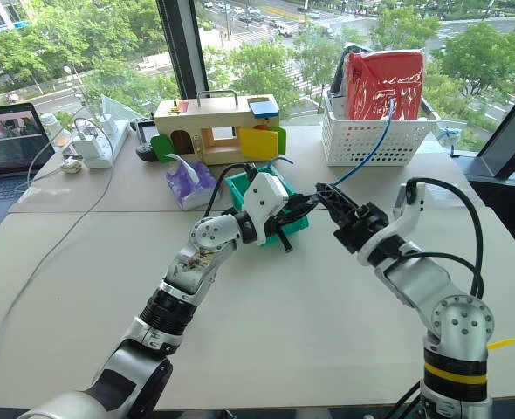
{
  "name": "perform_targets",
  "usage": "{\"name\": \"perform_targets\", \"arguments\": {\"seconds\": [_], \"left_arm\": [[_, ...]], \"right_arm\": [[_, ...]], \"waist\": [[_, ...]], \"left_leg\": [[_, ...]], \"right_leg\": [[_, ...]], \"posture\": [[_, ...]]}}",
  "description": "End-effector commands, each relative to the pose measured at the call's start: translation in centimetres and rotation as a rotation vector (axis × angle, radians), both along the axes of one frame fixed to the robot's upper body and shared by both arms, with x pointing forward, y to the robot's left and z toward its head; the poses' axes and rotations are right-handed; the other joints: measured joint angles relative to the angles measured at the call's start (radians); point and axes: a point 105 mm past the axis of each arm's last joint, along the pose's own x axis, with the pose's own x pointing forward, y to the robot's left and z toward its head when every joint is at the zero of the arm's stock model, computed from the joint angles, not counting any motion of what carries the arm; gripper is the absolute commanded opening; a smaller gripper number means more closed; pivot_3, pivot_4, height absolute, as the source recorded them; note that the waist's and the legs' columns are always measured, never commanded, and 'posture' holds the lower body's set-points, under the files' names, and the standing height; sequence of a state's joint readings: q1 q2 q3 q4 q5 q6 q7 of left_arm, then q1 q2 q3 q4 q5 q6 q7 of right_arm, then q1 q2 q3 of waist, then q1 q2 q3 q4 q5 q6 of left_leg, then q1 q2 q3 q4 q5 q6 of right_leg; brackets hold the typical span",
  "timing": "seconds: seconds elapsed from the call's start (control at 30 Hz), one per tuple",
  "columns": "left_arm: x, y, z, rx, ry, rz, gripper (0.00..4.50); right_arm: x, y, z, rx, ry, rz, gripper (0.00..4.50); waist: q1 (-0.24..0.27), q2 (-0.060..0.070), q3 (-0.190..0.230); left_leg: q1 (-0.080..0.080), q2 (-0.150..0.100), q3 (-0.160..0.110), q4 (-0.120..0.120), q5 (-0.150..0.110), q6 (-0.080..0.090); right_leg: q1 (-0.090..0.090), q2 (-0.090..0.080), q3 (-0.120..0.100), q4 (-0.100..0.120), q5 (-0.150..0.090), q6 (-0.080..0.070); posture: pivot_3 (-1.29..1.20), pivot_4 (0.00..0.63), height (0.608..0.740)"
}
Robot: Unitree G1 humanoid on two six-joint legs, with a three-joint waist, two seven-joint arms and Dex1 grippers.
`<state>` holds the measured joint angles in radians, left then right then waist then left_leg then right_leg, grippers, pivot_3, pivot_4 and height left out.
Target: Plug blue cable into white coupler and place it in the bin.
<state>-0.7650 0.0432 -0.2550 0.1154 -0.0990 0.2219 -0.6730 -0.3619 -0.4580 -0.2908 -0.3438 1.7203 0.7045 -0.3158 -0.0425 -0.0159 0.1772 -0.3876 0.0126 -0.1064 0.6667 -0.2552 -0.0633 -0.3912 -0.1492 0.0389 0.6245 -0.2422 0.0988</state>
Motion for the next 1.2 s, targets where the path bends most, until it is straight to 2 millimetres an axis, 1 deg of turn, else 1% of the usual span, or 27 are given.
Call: {"name": "perform_targets", "arguments": {"seconds": [0.03, 0.13, 0.3, 0.4, 0.47, 0.53, 0.6, 0.67, 0.93, 1.07, 1.13, 1.17, 1.2], "left_arm": [[-1.4, -0.4, 0.9, -0.019, -0.005, -0.066, 0.0], [-1.9, -0.5, 0.8, -0.013, 0.007, -0.088, 0.0], [-1.8, -0.2, 0.6, -0.014, 0.023, -0.072, 0.0], [-1.7, 0.0, 0.5, -0.012, 0.023, -0.068, 0.0], [-1.6, 0.2, 0.5, -0.009, 0.02, -0.059, 0.0], [-1.4, 0.4, 0.5, -0.006, 0.018, -0.053, 0.0], [-1.2, 0.5, 0.5, -0.005, 0.015, -0.049, 0.0], [-1.1, 0.6, 0.6, -0.003, 0.012, -0.045, 0.0], [-1.0, 0.7, 0.5, -0.001, 0.01, -0.041, 0.0], [-1.0, 0.8, 0.6, -0.002, 0.006, -0.039, 0.0], [-0.9, 0.8, 0.6, -0.003, 0.004, -0.038, 0.0], [-1.0, 0.8, 0.6, -0.003, 0.004, -0.04, 0.0], [-1.0, 0.7, 0.6, -0.003, 0.004, -0.041, 0.0]], "right_arm": [[-0.5, -0.4, 1.2, 0.035, -0.06, -0.016, 3.52], [-0.4, -0.4, 1.1, 0.041, -0.056, -0.019, 3.52], [-0.4, -0.5, 1.3, 0.063, -0.059, -0.018, 3.52], [-0.6, -0.3, 1.0, 0.059, -0.045, -0.007, 2.8], [-0.6, -0.2, 0.8, 0.053, -0.036, -0.005, 2.22], [-0.6, -0.2, 0.7, 0.054, -0.032, -0.005, 1.43], [-0.6, -0.2, 0.6, 0.05, -0.029, -0.004, 0.8], [-0.6, -0.2, 0.6, 0.05, -0.028, -0.003, 0.05], [-0.6, -0.1, 0.7, 0.054, -0.03, 0.0, 0.02], [-1.1, 0.5, 1.0, 0.054, -0.044, 0.037, 0.02], [-1.2, 0.6, 1.1, 0.043, -0.048, 0.042, 0.93], [-1.1, 0.6, 0.9, 0.023, -0.041, 0.034, 1.06], [-1.1, 0.5, 0.8, 0.015, -0.035, 0.029, 1.42]], "waist": [[0.0, 0.0, 0.0], [0.0, 0.0, 0.0], [0.0, 0.0, 0.0], [0.0, 0.0, 0.0], [0.0, 0.0, 0.0], [-0.001, 0.0, 0.0], [0.0, 0.0, 0.0], [0.001, 0.0, 0.0], [0.0, 0.0, 0.0], [0.0, 0.0, 0.0], [0.0, 0.0, 0.0], [0.0, 0.0, 0.0], [0.0, 0.0, 0.0]], "left_leg": [[0.0, 0.0, 0.0, 0.0, 0.0, 0.0], [0.0, 0.0, 0.0, 0.0, 0.0, 0.0], [0.0, 0.0, 0.0, 0.0, 0.0, 0.0], [0.0, 0.0, 0.0, 0.0, 0.0, 0.0], [0.0, 0.0, 0.0, 0.0, 0.0, 0.0], [0.0, 0.0, 0.0, 0.0, 0.0, 0.0], [0.0, 0.0, 0.0, 0.0, 0.0, 0.0], [0.0, 0.0, 0.0, 0.0, 0.0, 0.0], [0.0, 0.0, 0.0, 0.0, 0.0, 0.0], [0.0, 0.0, 0.0, 0.0, 0.0, 0.0], [0.0, 0.0, 0.0, 0.0, 0.0, 0.0], [0.0, 0.0, 0.0, 0.0, 0.0, 0.0], [0.0, 0.0, 0.0, 0.0, 0.0, 0.0]], "right_leg": [[0.0, 0.0, 0.0, 0.0, 0.0, 0.0], [0.0, 0.0, 0.0, 0.0, 0.0, 0.0], [0.0, 0.0, 0.0, 0.0, 0.0, 0.0], [0.0, 0.0, 0.0, 0.0, 0.0, 0.0], [0.0, 0.0, 0.0, 0.0, 0.0, 0.0], [0.0, 0.0, 0.0, -0.001, 0.0, 0.0], [0.0, 0.0, 0.0, 0.0, 0.0, 0.0], [0.0, 0.0, 0.0, 0.0, 0.0, 0.0], [0.0, 0.0, 0.0, -0.001, 0.0, 0.0], [0.0, 0.0, 0.0, -0.001, 0.0, 0.0], [0.0, 0.0, 0.0, -0.001, 0.0, 0.0], [0.0, 0.0, 0.0, -0.001, 0.0, 0.0], [0.0, 0.0, 0.0, -0.001, 0.0, 0.0]], "posture": [[0.0, 0.15, 0.74], [0.0, 0.15, 0.74], [0.0, 0.15, 0.74], [0.0, 0.15, 0.74], [0.0, 0.15, 0.74], [0.0, 0.15, 0.74], [0.0, 0.15, 0.74], [0.0, 0.15, 0.74], [0.0, 0.15, 0.74], [0.0, 0.15, 0.74], [0.0, 0.15, 0.74], [0.0, 0.15, 0.74], [0.0, 0.15, 0.74]]}}
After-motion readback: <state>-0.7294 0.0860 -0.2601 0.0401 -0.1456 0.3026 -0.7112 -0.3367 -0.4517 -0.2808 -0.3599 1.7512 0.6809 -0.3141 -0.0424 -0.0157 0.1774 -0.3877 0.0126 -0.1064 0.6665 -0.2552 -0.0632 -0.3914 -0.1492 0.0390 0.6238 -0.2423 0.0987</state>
